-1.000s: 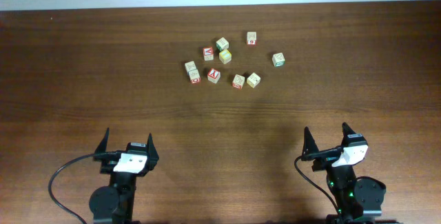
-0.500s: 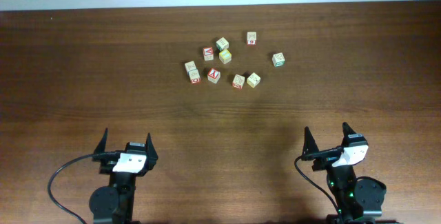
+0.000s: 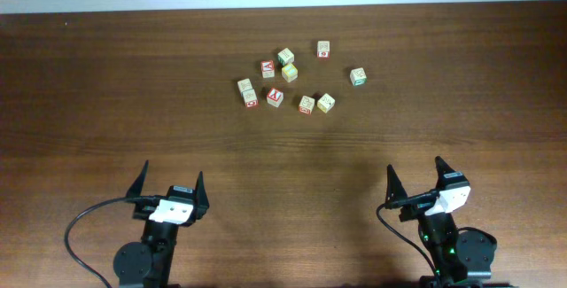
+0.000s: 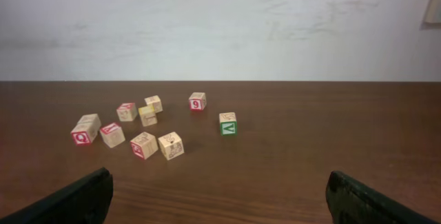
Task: Rotate 5 blocks
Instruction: 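Raise both arms and move the right gripper over the block cluster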
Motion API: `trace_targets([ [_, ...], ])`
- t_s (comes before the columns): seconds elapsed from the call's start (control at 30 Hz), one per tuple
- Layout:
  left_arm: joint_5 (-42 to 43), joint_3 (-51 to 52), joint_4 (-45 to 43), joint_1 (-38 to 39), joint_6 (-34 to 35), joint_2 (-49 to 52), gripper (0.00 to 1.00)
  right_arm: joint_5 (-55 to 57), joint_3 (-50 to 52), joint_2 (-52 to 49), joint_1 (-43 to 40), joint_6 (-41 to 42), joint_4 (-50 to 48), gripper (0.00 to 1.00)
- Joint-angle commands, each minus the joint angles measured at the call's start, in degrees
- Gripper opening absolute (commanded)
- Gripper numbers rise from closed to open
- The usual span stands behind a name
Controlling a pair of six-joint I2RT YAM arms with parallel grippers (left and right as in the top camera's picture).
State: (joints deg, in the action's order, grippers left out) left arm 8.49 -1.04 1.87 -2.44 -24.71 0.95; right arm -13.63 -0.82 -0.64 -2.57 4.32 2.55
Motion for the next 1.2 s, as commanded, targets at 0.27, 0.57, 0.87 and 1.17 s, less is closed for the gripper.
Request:
trace_targets([
  [0.27,4.35,-3.82,1.64,-0.35,5.25,0.63,0.99,-7.08,-3.54,-0.87,0.31,0.46,-0.17,0.98],
  [0.57,7.41,-9.99,1.81,-0.33,7.37,7.82,0.99,-10.67,-10.80,-11.58,0.31,0.46,-0.15,0.98],
  [0.87,7.45,-18.58,4.96,-0.35,7.37,16.15,0.99,-14.47,-22.71,-27.87,0.31,0.42,4.52,0.98],
  [1.17,9.16,-31.52,12.04,-0.35,7.34,32.37,0.99,-18.03,-40.41,-43.91,0.31,-3.91,20.90,0.98],
])
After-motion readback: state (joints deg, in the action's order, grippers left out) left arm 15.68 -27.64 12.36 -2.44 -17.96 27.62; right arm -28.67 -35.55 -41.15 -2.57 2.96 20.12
